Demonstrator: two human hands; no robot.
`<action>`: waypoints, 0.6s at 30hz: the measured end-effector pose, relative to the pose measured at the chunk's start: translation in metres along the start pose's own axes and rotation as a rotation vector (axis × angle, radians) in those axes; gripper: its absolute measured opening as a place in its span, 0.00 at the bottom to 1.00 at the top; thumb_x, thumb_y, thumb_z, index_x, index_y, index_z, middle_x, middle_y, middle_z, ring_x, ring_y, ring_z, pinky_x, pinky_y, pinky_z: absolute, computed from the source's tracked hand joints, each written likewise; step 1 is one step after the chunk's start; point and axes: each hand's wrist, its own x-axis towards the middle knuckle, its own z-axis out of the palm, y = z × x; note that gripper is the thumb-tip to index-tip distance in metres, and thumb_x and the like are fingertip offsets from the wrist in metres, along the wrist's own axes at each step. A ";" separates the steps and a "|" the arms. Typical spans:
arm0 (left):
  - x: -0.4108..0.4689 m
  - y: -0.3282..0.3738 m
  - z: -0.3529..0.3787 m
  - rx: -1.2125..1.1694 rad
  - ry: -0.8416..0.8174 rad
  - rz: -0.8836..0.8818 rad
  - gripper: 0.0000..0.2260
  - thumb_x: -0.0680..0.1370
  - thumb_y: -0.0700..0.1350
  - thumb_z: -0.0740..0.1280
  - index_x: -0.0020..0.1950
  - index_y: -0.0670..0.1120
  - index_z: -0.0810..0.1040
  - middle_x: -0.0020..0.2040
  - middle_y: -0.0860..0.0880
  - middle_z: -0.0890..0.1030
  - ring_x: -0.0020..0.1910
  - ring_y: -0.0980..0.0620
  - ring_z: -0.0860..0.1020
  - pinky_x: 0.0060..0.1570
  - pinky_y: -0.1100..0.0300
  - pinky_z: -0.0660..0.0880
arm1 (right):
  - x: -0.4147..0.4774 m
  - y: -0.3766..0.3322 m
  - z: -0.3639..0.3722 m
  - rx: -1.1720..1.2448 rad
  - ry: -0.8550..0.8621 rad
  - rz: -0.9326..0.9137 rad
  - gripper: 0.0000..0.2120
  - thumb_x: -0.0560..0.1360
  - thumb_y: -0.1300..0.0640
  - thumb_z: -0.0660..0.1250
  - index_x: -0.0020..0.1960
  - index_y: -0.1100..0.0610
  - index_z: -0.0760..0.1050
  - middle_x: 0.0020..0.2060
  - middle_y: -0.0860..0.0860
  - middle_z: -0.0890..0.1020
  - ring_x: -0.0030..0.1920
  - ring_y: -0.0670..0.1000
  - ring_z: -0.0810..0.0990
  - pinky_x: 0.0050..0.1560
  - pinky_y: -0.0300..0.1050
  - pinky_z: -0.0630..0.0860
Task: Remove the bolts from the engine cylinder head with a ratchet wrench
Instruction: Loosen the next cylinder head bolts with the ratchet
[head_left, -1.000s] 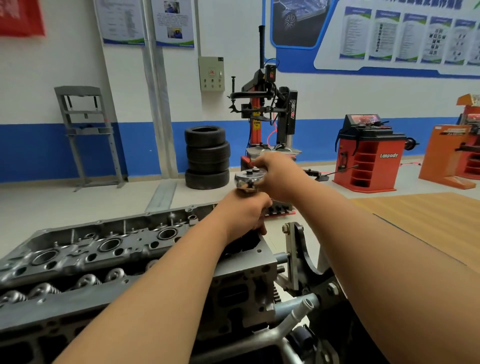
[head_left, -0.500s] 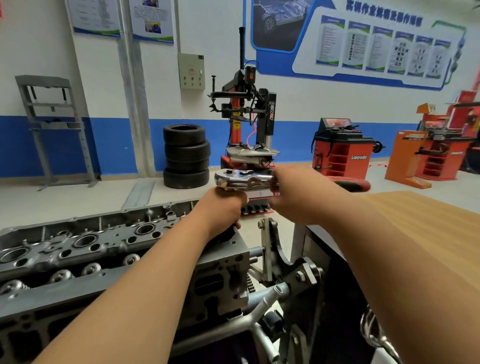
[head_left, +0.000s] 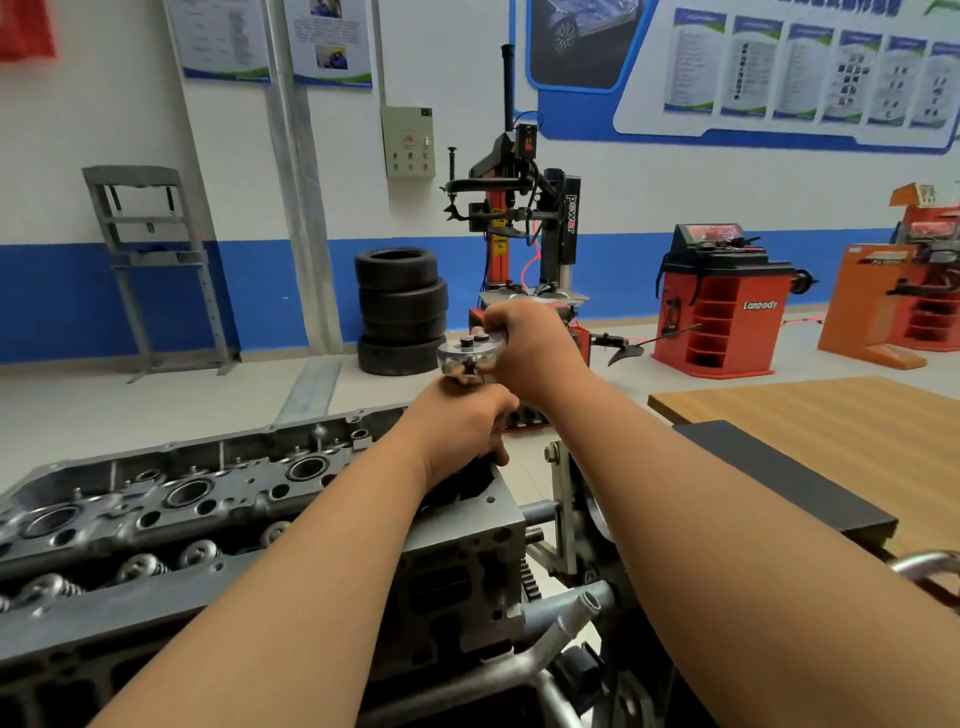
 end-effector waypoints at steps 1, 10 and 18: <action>-0.001 0.000 0.000 0.010 0.003 -0.006 0.27 0.78 0.40 0.61 0.17 0.49 0.70 0.18 0.53 0.67 0.28 0.46 0.76 0.40 0.54 0.78 | -0.005 0.000 -0.003 -0.015 0.028 0.015 0.13 0.70 0.64 0.60 0.30 0.51 0.66 0.33 0.52 0.72 0.38 0.53 0.71 0.38 0.48 0.71; -0.007 0.006 0.005 0.015 0.012 -0.030 0.19 0.76 0.42 0.62 0.23 0.48 0.72 0.21 0.51 0.71 0.28 0.47 0.75 0.48 0.43 0.76 | -0.115 -0.038 -0.056 -0.516 0.151 0.146 0.17 0.73 0.47 0.64 0.58 0.53 0.68 0.50 0.50 0.73 0.54 0.53 0.66 0.45 0.44 0.65; -0.012 0.008 0.006 0.050 0.056 -0.040 0.14 0.78 0.42 0.63 0.32 0.47 0.71 0.20 0.53 0.71 0.26 0.52 0.75 0.44 0.51 0.76 | -0.122 -0.042 -0.052 -0.567 0.220 0.110 0.14 0.74 0.49 0.63 0.56 0.54 0.67 0.48 0.51 0.72 0.50 0.53 0.66 0.39 0.43 0.60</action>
